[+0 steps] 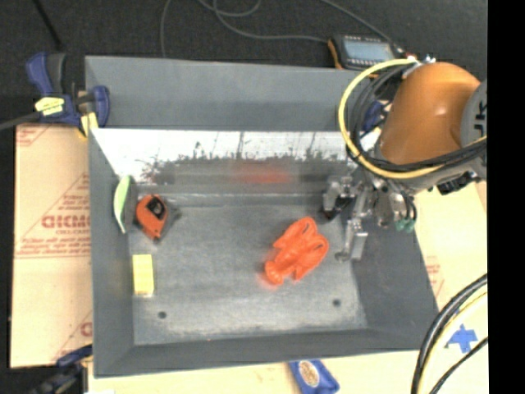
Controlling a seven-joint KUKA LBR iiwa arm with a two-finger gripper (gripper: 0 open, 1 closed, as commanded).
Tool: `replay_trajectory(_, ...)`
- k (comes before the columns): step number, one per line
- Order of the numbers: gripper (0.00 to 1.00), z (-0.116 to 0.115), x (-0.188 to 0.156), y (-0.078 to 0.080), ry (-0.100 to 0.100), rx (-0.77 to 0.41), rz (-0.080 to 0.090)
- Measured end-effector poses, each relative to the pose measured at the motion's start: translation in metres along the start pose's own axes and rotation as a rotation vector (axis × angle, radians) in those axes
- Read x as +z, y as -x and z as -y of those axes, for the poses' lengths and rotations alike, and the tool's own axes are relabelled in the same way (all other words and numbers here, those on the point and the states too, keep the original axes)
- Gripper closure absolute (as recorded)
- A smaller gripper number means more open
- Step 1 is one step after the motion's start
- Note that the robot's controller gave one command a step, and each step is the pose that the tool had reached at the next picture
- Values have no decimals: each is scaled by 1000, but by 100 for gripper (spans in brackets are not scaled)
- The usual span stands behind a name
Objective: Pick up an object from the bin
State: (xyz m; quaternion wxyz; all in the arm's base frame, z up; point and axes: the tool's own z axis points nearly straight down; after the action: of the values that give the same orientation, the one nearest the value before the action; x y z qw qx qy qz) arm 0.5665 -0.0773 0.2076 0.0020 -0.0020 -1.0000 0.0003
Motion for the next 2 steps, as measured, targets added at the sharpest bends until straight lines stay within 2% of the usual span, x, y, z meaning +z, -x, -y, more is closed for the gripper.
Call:
replay_trajectory(1,0,0,-5,1,-1,-2,8)
replay_trajectory(2,0,-6,49,10,-1,-121,11)
